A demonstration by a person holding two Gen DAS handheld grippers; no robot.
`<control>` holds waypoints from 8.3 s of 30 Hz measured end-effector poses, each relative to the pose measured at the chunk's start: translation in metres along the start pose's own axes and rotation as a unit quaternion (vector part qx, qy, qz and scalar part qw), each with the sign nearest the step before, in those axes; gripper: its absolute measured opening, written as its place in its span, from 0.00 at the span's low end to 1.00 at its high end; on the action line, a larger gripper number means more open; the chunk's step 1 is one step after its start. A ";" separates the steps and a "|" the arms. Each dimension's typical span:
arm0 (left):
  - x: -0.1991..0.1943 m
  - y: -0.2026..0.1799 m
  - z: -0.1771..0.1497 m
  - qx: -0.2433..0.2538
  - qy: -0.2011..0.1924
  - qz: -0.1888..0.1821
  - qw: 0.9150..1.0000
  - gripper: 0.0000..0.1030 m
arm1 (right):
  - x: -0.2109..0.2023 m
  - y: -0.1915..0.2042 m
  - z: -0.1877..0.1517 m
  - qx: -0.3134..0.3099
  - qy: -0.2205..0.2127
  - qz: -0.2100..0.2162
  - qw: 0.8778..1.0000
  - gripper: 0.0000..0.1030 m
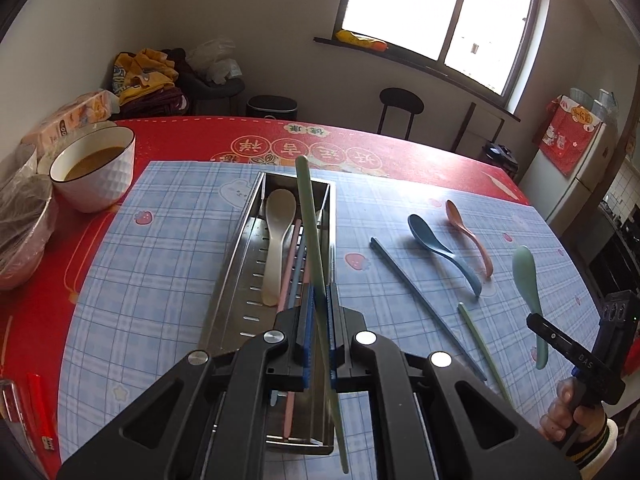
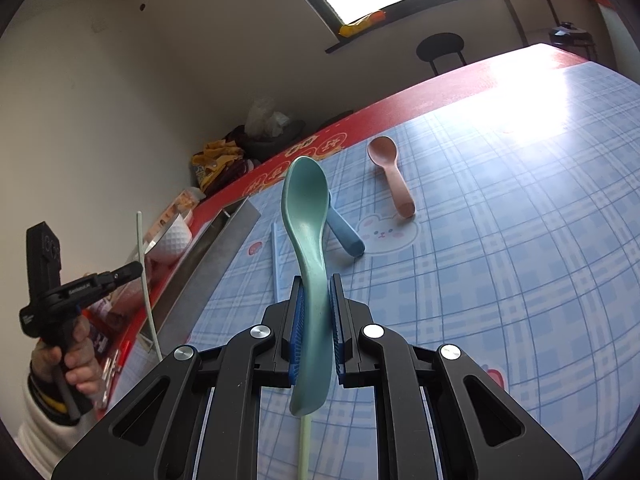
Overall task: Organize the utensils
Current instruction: 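Lower green chopstick into the steel tray and open left tool, then lower the mint green spoon into the steel tray and open right tool, then close left tool on a blue chopstick while right tool approaches blue spoon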
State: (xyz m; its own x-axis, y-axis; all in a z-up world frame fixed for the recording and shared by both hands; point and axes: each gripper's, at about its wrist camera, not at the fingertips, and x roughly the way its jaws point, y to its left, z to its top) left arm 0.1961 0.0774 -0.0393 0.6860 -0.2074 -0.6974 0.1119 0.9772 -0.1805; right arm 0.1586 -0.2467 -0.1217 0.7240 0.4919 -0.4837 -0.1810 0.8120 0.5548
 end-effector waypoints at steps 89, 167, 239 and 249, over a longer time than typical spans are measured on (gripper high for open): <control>-0.003 0.026 -0.027 0.082 -0.001 0.120 0.989 0.85 | 0.016 0.012 0.013 -0.021 0.049 -0.025 0.998 0.12; -0.025 0.103 -0.062 0.009 -0.095 0.079 0.992 0.94 | 0.169 0.161 0.073 -0.042 0.104 -0.060 0.992 0.35; 0.110 -0.127 -0.047 0.098 0.062 0.069 0.991 0.06 | 0.039 -0.033 0.065 -0.015 0.015 -0.074 0.997 0.35; 0.092 -0.116 -0.051 0.059 0.013 0.062 0.996 0.06 | 0.040 -0.027 0.064 -0.031 0.015 -0.072 0.997 0.35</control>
State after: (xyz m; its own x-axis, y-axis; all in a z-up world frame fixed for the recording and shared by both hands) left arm 0.2096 -0.0576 -0.1173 0.6813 -0.0838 -0.7272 0.1122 0.9936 -0.0094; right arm 0.2355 -0.2693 -0.1128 0.7249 0.3777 -0.5760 -0.1189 0.8923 0.4355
